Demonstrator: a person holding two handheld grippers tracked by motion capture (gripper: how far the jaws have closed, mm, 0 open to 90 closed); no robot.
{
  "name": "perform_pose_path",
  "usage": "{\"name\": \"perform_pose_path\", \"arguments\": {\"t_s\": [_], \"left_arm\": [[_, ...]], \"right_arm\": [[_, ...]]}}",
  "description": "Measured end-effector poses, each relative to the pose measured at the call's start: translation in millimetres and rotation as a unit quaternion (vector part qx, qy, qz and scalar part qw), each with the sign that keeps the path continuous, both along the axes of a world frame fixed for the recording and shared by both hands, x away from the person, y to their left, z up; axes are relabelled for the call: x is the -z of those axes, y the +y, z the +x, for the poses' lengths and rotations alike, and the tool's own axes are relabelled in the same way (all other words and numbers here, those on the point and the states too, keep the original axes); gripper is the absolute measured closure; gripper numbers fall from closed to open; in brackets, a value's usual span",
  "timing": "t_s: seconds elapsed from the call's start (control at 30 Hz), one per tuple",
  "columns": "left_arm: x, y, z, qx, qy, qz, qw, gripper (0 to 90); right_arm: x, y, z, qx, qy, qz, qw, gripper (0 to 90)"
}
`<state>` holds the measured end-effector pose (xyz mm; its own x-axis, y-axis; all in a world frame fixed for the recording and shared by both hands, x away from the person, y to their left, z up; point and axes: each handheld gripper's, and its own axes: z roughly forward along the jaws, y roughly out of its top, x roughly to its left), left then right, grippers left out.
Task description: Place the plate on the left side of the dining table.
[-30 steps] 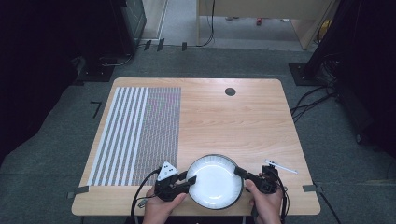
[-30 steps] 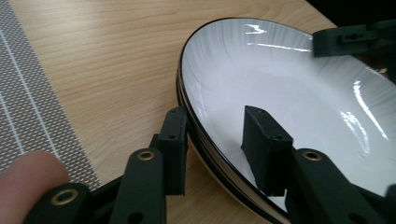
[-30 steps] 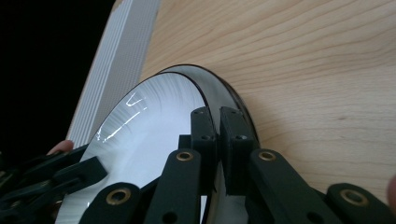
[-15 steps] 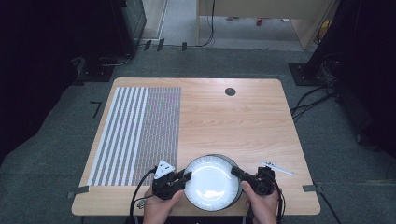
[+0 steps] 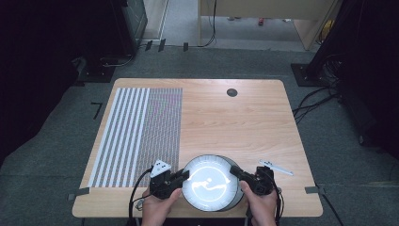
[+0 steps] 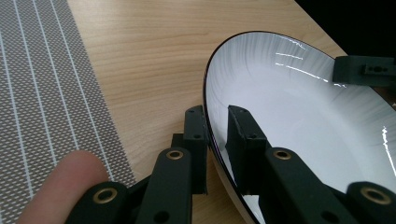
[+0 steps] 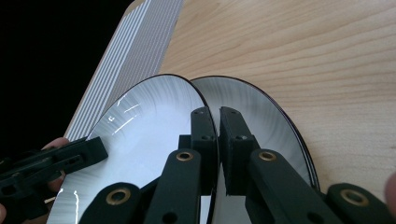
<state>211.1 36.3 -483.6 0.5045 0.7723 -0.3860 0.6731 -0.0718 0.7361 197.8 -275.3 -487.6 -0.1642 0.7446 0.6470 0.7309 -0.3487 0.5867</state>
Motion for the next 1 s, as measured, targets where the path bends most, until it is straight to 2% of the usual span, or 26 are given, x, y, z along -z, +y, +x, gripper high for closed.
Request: {"name": "perform_pose_path", "arguments": {"t_s": [0.23,0.43,1.0], "left_arm": [[-9.3,7.1,3.0,-0.005,-0.005,-0.001,1.0000,78.8],[-17.4,20.0,8.3,-0.018,-0.007,-0.005,0.9998,79.3],[-41.1,76.9,21.4,-0.062,-0.008,-0.034,0.9975,80.3]], "right_arm": [[-10.2,6.1,6.4,-0.008,-0.009,-0.006,0.9999,85.9],[-18.5,18.4,16.5,-0.015,-0.014,-0.008,0.9998,86.0],[-51.0,73.1,47.6,-0.043,-0.020,-0.015,0.9987,85.9]]}}
